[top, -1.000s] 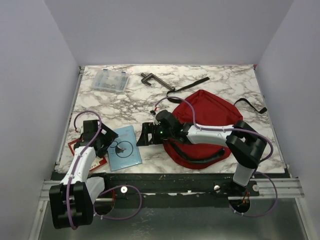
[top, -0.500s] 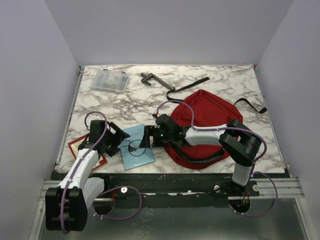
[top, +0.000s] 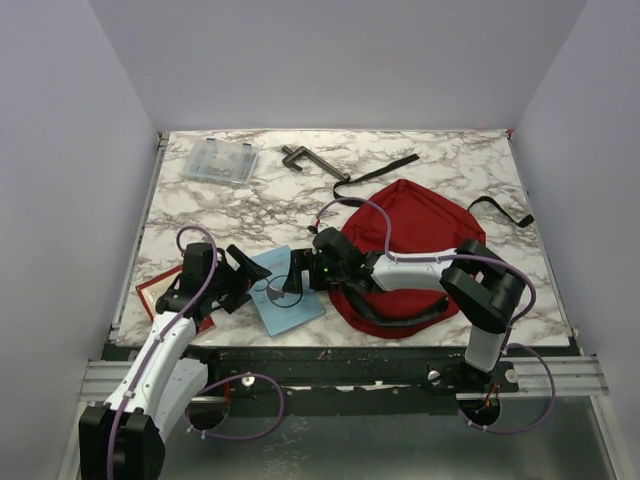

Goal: Pack the student bag
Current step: Pick up the book from the center of the board.

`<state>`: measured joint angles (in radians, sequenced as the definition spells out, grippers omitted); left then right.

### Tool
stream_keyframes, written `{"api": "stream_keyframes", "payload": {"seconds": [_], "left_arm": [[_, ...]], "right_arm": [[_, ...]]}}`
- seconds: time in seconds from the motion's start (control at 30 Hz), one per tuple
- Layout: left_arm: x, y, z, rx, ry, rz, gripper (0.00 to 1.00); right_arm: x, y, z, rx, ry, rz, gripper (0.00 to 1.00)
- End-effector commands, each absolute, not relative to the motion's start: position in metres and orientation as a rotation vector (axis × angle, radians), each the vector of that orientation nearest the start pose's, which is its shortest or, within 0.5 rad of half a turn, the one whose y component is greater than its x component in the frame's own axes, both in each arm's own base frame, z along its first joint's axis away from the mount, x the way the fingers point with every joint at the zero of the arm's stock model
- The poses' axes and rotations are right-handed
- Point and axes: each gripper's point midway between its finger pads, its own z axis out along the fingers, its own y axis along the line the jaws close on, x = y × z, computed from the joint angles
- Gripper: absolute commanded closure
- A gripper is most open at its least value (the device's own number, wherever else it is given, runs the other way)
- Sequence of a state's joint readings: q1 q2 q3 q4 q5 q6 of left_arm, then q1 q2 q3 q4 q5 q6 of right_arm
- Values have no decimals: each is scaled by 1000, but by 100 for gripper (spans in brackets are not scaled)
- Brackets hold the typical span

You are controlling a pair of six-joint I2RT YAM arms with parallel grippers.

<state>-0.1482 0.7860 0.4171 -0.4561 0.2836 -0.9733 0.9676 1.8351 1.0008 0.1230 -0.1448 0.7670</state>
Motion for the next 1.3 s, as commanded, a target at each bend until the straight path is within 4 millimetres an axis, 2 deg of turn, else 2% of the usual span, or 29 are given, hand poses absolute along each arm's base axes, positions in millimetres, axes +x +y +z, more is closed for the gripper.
{"api": "stream_keyframes", "payload": {"seconds": [0.0,0.2,0.37,0.5,0.53,0.57,0.6,0.7,0.83,0.97,1.07,1.13,1.27], "left_arm": [[213,-139,126,-807,2288,-1054,11],[213,-140,124,-811,2302,-1053,11],[215,-136,121,-826,2311,-1012,9],[211,-116,95,-919,2352,-826,4],[209,-111,87,-947,2364,-787,4],[202,-106,60,-1031,2427,-716,2],[200,-106,52,-1044,2449,-704,2],[198,-113,39,-1025,2496,-734,2],[202,-118,29,-990,2511,-753,2],[209,-132,34,-932,2510,-861,4],[211,-144,49,-872,2501,-934,7],[214,-154,69,-801,2465,-1005,9],[218,-174,118,-701,2364,-1151,10]], "right_arm": [[215,402,44,-520,2396,858,6],[219,392,75,-691,2225,673,3],[212,383,88,-740,2161,642,2],[220,367,78,-561,2285,521,0],[217,368,75,-532,2311,536,0],[199,383,72,-472,2356,725,1],[194,384,69,-465,2373,745,1],[193,392,66,-459,2380,786,1],[204,387,44,-472,2400,670,2],[204,390,23,-470,2435,675,13],[193,400,13,-484,2468,762,20],[183,405,12,-490,2478,854,22],[172,411,24,-477,2429,1035,21]]}}
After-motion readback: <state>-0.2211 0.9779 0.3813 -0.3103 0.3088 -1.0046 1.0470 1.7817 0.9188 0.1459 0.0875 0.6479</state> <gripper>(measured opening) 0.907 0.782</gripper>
